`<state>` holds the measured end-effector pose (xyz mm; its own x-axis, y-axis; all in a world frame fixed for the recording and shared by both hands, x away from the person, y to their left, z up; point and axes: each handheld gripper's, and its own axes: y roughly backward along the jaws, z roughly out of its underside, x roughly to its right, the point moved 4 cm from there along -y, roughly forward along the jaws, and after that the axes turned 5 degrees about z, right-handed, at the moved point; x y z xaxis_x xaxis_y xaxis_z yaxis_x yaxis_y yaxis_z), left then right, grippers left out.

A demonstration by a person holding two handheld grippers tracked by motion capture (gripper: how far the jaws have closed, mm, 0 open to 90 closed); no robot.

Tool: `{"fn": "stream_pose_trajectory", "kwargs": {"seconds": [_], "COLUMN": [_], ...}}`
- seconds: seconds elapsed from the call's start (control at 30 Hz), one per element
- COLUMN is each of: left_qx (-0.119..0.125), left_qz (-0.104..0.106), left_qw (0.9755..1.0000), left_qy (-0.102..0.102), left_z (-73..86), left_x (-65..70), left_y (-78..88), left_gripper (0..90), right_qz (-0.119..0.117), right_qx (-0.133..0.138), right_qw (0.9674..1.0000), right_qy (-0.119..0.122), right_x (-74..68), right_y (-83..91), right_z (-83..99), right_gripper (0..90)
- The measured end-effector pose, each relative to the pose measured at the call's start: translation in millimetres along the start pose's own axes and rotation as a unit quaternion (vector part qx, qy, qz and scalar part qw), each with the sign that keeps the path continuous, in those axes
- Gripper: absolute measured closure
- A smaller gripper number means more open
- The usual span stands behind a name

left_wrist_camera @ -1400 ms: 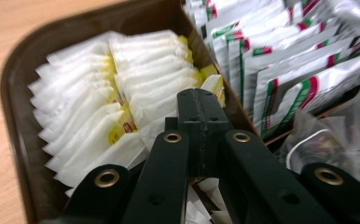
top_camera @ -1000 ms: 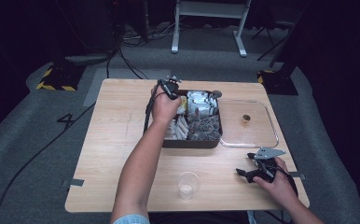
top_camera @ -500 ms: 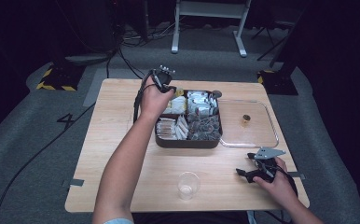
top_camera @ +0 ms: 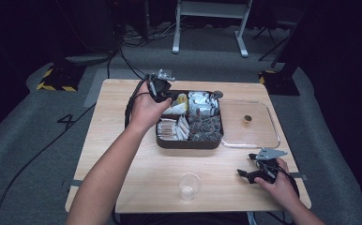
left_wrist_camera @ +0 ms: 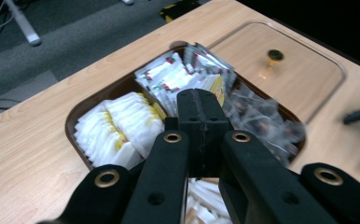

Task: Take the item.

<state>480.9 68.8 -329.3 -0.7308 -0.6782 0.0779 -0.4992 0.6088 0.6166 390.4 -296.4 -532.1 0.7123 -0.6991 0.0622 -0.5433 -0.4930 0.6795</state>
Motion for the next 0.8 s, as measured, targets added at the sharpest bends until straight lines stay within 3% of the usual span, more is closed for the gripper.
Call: {"fn": "stream_pose_trajectory", "kwargs": {"seconds": [0.1,0.3,0.57,0.8], "left_qx": [0.0,0.009,0.027,0.034], "left_qz": [0.01,0.034,0.072,0.102], "left_qw": [0.9997,0.9986,0.9952,0.9915], "left_qy": [-0.021,-0.039,-0.061,-0.072], "left_z": [6.3,17.2,34.2,50.0], "left_x": [14.0,32.8,61.8,83.7], "left_y": [10.0,24.4,43.7,45.9], "left_gripper": [90.0,90.0,90.0,90.0], "right_qz": [0.0,0.0,0.0,0.0], "right_qx": [0.0,0.0,0.0,0.0], "right_qw": [1.0,1.0,1.0,1.0], "right_qy": [0.0,0.0,0.0,0.0], "right_x": [0.0,0.0,0.0,0.0], "right_y": [0.0,0.0,0.0,0.0], "right_z": [0.0,0.0,0.0,-0.1], "right_gripper": [11.4,11.4,11.4,11.4]}}
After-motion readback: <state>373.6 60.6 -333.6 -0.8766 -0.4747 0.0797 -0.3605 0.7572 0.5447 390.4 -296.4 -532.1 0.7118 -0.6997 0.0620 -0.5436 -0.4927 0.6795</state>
